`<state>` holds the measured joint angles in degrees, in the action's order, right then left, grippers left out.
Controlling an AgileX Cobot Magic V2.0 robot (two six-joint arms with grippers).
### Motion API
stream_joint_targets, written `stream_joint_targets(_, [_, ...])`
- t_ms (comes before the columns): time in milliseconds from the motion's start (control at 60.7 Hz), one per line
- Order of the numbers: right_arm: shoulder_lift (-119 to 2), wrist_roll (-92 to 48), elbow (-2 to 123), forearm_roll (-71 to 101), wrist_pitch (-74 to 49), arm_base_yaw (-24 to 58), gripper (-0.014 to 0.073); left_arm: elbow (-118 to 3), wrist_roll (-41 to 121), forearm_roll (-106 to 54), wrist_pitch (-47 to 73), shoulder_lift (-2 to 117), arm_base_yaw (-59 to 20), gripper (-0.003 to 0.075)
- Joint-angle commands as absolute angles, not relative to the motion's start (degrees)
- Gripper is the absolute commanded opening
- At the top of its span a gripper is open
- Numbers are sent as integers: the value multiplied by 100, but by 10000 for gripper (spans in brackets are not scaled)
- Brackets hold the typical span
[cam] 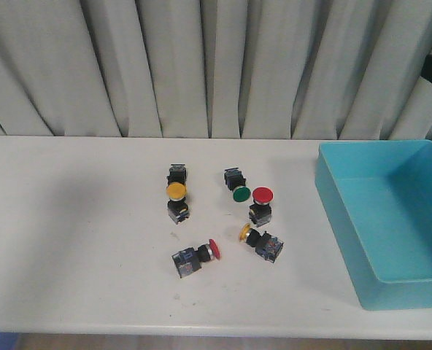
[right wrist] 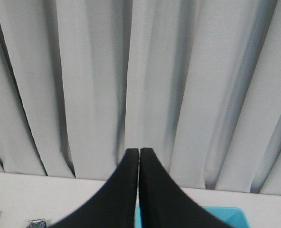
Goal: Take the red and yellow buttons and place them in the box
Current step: 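Move the left gripper over the red-capped button beside the green one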
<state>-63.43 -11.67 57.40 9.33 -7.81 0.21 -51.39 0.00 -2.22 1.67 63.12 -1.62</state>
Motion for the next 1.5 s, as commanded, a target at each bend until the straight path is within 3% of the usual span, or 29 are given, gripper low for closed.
stream_joint_targets(0, [-6243,-1365,5960,904,-612,24,25,-5390,-341,-391,-387,6481,-315,-4])
stream_joint_targets(115, [-6243,-1698,5960,724,-861,24,115,-5722,-243,-340,90,6758,-556,33])
stream_joint_targets(198, [-6243,-1799,5960,600,-950,24,239,-6102,111,-175,469,6980,-770,97])
stream_joint_targets(379, [-6313,-1772,5944,619,-1215,24,541,-6924,304,-181,995,7568,-1252,357])
stream_joint_targets(511, [-6444,-1704,5936,848,-1306,24,644,-7326,298,-203,1129,8077,-1581,542])
stream_joint_targets(626, [-6512,-1704,5936,1236,-1445,24,643,-7752,298,-349,1379,8557,-1843,611])
stream_joint_targets(972, [-6669,-1704,5936,1414,-2052,24,570,-9223,306,-792,2508,10541,-2162,586])
stream_joint_targets(1483, [-6669,-1710,5936,1407,-2274,24,563,-9530,361,-767,2333,11851,-2389,586])
